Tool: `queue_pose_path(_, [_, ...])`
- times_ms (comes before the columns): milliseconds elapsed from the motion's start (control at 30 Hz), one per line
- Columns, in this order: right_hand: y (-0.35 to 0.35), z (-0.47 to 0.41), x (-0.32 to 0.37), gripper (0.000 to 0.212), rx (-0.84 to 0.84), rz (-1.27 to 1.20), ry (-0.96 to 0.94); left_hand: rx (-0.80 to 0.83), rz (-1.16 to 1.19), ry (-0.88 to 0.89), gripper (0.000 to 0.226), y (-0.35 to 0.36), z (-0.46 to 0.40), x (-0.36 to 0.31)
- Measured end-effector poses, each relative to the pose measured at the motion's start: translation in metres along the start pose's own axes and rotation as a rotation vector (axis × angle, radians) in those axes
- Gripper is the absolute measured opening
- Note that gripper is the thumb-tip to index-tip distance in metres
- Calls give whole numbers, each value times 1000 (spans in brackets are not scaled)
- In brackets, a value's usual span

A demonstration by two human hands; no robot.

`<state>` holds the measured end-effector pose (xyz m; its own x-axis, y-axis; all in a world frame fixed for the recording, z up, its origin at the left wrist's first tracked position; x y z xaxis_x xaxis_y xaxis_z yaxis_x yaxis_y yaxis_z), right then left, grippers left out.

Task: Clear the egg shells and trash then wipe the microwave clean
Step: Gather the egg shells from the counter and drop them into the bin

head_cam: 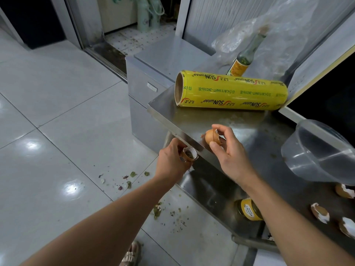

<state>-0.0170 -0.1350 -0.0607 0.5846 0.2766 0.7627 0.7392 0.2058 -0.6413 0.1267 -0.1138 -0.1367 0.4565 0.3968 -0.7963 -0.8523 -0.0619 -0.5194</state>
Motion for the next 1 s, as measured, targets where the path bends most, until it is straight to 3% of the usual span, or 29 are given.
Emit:
queue_pose_path(767, [20, 14, 16, 37, 104, -60, -26, -37, 9, 32, 40, -3, -4, 2])
queue_pose_path(1000, [9, 15, 14, 39, -1, -49, -12, -14, 18, 34, 38, -12, 2, -2])
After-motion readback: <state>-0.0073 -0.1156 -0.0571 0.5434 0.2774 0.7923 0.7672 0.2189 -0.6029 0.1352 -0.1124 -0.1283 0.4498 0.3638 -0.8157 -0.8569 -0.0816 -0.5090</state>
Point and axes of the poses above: each hand's wrist, its own z-axis away from the middle knuckle, its own y-axis out of the palm, x = y × z, the point moved 7 cm from there along -z, towards the middle knuckle, and after that the axes turned 11 degrees about -y, right-handed, at the moved point
